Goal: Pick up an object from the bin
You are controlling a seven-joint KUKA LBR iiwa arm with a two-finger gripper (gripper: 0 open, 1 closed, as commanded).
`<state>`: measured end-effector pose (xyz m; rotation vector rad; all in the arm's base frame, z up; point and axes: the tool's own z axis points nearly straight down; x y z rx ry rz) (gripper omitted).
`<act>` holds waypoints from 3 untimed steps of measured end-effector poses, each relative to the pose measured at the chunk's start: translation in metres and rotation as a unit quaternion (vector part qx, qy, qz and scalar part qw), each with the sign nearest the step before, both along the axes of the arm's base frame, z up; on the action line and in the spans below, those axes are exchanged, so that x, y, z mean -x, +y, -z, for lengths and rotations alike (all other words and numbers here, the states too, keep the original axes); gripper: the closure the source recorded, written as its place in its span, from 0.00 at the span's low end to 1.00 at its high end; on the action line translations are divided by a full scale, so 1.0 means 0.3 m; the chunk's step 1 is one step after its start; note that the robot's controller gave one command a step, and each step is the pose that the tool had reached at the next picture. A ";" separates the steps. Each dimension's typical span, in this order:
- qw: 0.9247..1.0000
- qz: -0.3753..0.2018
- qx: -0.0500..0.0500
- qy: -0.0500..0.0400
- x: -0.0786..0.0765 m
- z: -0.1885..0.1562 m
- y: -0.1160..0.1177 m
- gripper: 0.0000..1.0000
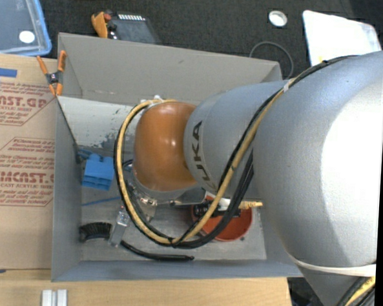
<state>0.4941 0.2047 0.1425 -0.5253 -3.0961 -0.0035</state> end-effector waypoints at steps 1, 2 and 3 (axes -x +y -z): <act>0.998 -0.065 0.000 -0.002 0.045 0.249 -0.039 0.00; 1.000 -0.026 -0.002 -0.005 0.037 0.243 0.004 1.00; 1.000 -0.026 -0.002 -0.005 0.037 0.243 0.004 1.00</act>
Offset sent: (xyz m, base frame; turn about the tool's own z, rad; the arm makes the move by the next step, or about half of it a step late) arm -0.0109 0.0005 -0.0725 -0.0512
